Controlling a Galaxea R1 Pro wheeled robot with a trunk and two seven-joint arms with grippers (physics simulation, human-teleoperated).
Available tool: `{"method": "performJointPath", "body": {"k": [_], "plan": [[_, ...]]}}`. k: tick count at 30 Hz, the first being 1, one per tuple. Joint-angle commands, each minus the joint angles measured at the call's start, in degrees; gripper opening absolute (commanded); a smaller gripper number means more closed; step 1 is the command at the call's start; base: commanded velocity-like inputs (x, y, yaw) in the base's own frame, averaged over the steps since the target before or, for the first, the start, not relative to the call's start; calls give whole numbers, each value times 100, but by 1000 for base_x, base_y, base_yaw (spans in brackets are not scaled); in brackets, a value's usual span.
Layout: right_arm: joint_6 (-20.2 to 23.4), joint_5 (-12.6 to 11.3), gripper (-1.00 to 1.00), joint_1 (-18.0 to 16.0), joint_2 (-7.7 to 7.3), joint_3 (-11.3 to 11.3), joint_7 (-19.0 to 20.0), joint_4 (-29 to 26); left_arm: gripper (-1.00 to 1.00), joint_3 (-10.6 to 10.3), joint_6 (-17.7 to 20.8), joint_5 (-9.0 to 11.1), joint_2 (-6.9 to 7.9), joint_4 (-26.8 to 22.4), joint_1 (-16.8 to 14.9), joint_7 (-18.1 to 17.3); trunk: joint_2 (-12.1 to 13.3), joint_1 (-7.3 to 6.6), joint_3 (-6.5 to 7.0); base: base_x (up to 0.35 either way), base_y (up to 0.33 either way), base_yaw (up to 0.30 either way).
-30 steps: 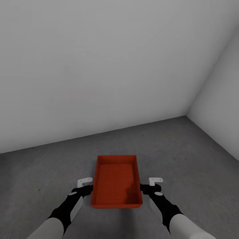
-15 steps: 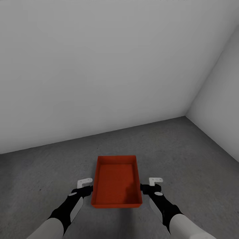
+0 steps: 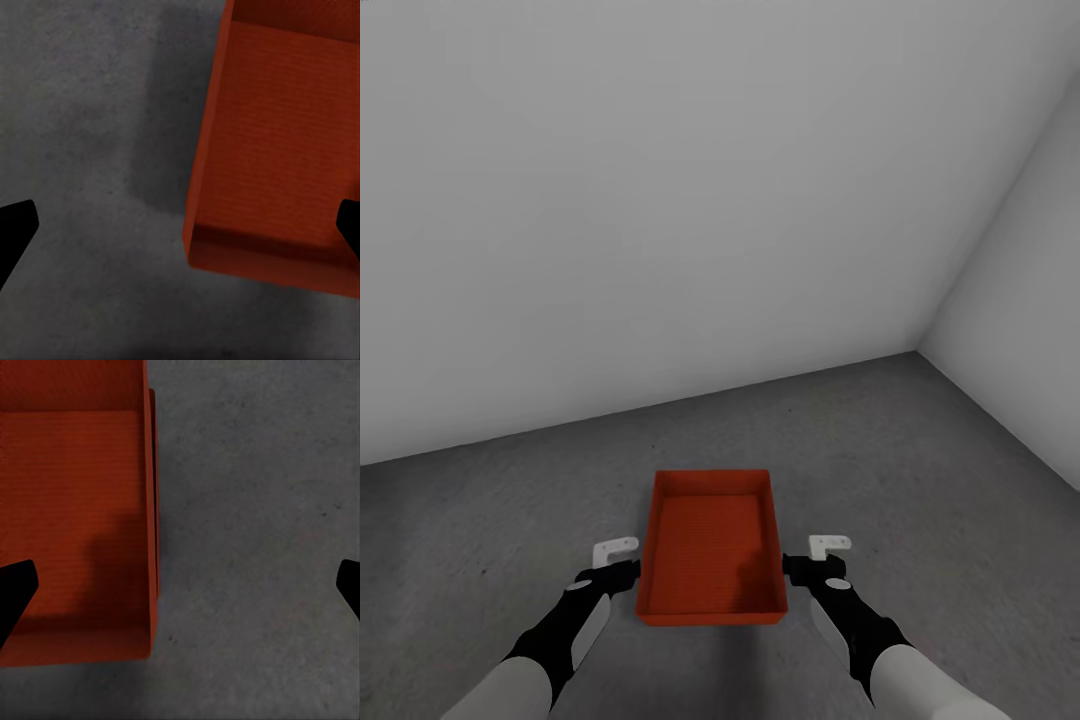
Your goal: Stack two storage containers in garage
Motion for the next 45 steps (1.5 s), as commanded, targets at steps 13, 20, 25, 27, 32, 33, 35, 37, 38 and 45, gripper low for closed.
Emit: {"method": "performJointPath", "body": {"k": [13, 20, 25, 27, 32, 33, 35, 37, 38, 45], "plan": [[21, -60, 100, -4, -12, 49, -45, -9, 100, -3, 36, 59, -8, -13, 0, 28, 518, -285, 228, 0, 0, 0], [22, -60, 100, -2, -13, 49, -42, -9, 100, 7, 36, 61, -5, -20, 0, 28, 799, -439, 354, 0, 0, 0], [28, -60, 100, -3, -13, 49, -40, -9, 100, 7, 36, 62, -1, -21, 0, 28, 999, -548, 444, 0, 0, 0], [30, -34, 100, -69, 10, 58, -52, -75, 100, 45, 32, 64, -9, -87, -66, 54, 998, -548, 443, 0, 0, 0], [35, -18, 100, -69, 8, 58, -55, -170, 100, 67, 36, 73, 0, -249, -230, 49, 998, -548, 443, 0, 0, 0], [33, 7, 100, -67, 4, 58, -58, -138, 100, 71, 41, 75, 6, -258, -233, 48, 998, -548, 443, 0, 0, 0], [31, 35, 100, -69, -3, 58, -59, -73, 100, 75, 48, 78, 13, -248, -220, 51, 998, -548, 443, 0, 0, 0], [30, 46, 100, -71, -8, 58, -59, -9, 100, 76, 48, 78, 15, -245, -216, 53, 998, -548, 443, 0, 0, 0], [30, 51, 100, -71, -10, 58, -60, 8, 100, 77, 50, 79, 16, -243, -214, 53, 998, -548, 443, 0, 0, 0], [33, 62, 100, -72, -27, 58, -64, -27, 100, 87, 94, 107, 17, -233, -211, 40, 998, -548, 443, -72, 0, 0]]}}
